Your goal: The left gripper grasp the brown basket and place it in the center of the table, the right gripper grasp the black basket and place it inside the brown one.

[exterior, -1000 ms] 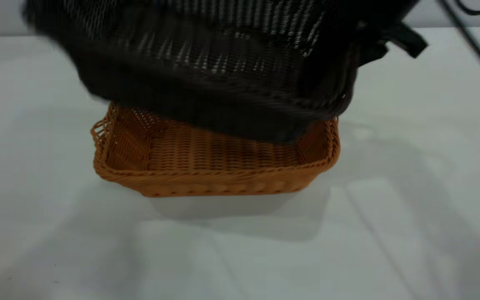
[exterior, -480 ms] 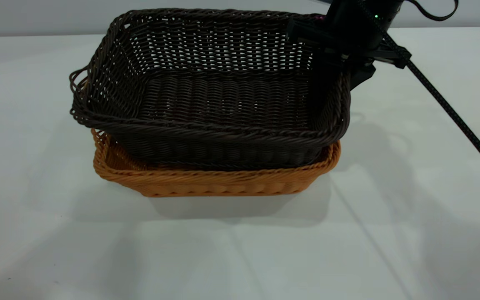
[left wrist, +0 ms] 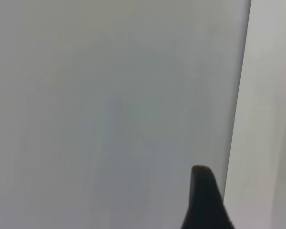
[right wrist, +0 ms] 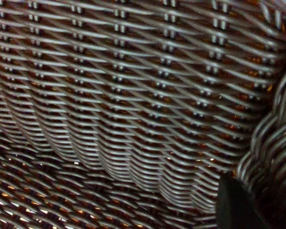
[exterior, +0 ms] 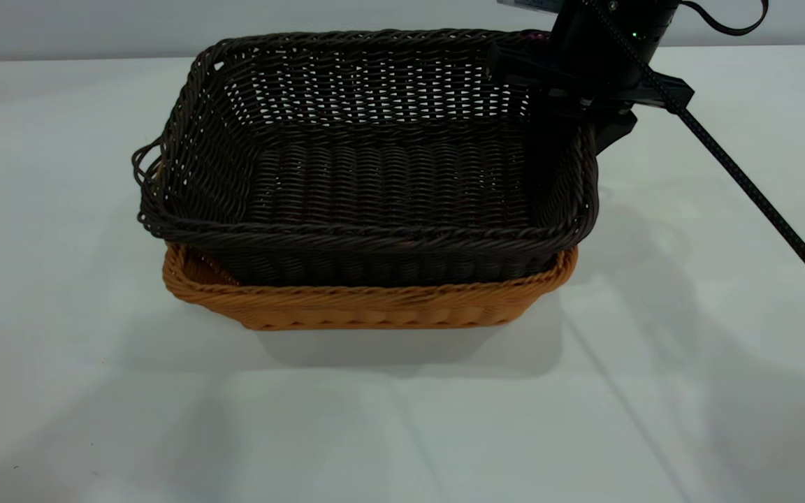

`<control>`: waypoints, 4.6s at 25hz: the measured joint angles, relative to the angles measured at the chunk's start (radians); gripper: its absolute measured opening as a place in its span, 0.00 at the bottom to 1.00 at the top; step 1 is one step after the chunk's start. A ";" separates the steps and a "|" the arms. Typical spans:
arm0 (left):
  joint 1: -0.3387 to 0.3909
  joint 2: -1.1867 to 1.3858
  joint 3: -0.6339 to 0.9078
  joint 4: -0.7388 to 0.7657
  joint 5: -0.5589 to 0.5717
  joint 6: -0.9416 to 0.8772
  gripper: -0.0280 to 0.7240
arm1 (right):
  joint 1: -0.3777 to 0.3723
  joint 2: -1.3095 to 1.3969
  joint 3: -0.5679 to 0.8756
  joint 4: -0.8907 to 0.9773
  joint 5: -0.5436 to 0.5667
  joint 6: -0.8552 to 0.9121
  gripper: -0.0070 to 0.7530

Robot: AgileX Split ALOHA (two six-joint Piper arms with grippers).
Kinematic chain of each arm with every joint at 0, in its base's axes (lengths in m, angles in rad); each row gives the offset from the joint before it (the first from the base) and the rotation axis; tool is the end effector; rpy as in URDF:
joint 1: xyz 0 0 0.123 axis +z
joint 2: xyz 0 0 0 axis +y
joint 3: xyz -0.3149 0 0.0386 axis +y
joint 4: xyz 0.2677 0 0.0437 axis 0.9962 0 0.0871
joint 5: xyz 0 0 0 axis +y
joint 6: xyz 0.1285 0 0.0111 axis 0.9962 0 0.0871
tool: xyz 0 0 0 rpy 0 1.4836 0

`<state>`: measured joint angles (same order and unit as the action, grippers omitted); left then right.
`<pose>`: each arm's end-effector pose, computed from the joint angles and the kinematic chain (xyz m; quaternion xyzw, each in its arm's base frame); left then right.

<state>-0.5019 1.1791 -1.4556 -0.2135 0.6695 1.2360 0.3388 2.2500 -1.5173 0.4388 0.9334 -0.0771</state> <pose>0.2403 -0.1512 0.5066 0.5941 0.5394 0.1151 0.5855 0.4200 0.1947 0.0761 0.0741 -0.9819 -0.1724 0.0267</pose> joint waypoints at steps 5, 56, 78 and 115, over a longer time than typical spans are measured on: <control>0.000 0.000 0.000 0.000 0.000 0.000 0.61 | 0.000 0.000 -0.001 0.002 -0.002 -0.015 0.40; 0.000 -0.488 0.458 0.214 0.498 -1.139 0.61 | 0.000 -2.037 1.010 -0.439 0.206 0.122 0.74; 0.000 -0.960 0.967 0.200 0.434 -1.190 0.61 | 0.000 -2.037 1.045 -0.444 0.172 0.106 0.74; 0.482 -1.198 0.967 0.198 0.439 -1.193 0.61 | -0.342 -2.266 1.045 -0.439 0.180 0.105 0.74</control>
<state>-0.0195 -0.0189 -0.4886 -0.0151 1.1081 0.0431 -0.0029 -0.0159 -0.4720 0.0000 1.1135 0.0277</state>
